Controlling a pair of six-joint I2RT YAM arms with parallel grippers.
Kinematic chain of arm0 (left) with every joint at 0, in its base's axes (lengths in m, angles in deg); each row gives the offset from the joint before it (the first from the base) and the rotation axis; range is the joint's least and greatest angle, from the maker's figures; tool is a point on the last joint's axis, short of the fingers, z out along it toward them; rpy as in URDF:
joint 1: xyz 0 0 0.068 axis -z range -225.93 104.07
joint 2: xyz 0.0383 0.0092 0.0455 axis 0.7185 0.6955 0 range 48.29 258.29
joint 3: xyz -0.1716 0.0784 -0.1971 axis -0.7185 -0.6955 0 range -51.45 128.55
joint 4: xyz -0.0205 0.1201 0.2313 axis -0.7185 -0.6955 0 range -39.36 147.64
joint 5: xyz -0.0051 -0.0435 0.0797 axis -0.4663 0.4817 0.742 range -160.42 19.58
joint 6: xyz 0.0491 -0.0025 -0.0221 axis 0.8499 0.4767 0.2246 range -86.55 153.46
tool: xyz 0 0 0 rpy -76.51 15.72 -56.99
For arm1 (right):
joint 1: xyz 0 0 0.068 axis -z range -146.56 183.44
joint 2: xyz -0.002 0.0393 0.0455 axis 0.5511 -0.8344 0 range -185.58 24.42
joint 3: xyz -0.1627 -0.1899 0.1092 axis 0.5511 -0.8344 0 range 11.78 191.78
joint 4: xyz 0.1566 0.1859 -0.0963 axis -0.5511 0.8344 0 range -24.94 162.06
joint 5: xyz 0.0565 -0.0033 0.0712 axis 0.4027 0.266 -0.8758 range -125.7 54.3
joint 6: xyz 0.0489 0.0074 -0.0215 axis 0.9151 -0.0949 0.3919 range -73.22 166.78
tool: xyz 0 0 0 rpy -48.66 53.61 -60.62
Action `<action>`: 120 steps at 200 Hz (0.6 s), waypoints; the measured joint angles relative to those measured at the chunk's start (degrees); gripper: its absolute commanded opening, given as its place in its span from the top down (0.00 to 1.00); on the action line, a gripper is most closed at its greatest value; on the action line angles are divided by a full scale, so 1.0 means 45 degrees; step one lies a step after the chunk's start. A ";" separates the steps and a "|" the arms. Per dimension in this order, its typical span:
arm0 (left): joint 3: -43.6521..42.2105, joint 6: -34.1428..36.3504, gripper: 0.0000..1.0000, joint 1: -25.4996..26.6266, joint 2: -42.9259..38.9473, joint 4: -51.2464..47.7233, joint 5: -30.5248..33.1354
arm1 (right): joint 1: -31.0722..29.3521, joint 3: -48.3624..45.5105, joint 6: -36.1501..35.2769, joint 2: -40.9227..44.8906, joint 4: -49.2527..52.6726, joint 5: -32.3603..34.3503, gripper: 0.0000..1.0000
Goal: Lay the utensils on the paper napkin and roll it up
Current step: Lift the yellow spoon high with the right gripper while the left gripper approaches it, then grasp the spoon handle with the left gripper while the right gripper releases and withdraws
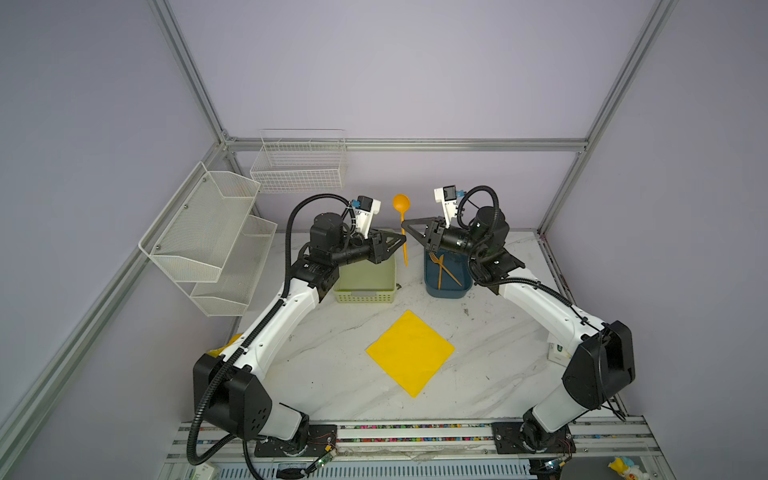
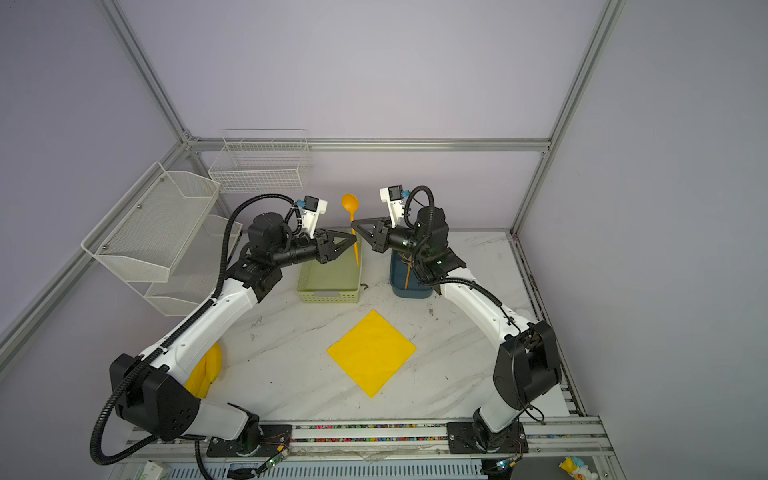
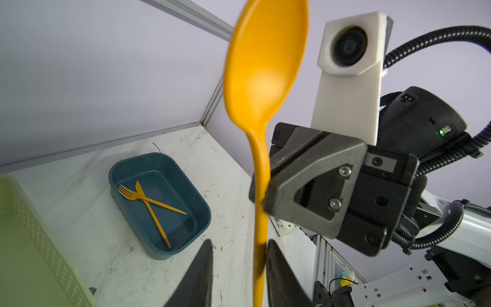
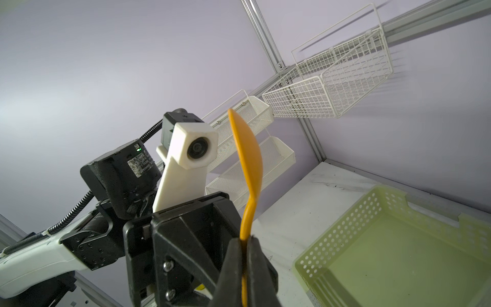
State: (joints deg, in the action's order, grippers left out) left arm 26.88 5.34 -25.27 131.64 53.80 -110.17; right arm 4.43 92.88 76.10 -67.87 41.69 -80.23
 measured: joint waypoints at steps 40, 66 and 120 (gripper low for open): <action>0.0131 -0.0083 0.78 0.0010 0.0078 0.0019 -0.0180 | -0.0010 0.0000 0.0000 -0.0005 0.0000 0.0058 1.00; 0.0209 -0.0087 0.79 0.0010 0.0102 0.0024 -0.0233 | -0.0034 0.0000 0.0000 0.0000 0.0000 0.0083 1.00; 0.0243 -0.0092 0.82 0.0029 0.0262 0.0267 -0.0442 | -0.0058 0.0000 -0.0044 -0.0005 0.0053 0.0175 1.00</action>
State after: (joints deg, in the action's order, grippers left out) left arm 27.97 4.92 -25.14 132.82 55.00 -112.16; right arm 4.16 92.88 75.91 -67.89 41.93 -79.45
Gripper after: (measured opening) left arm 0.186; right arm 0.072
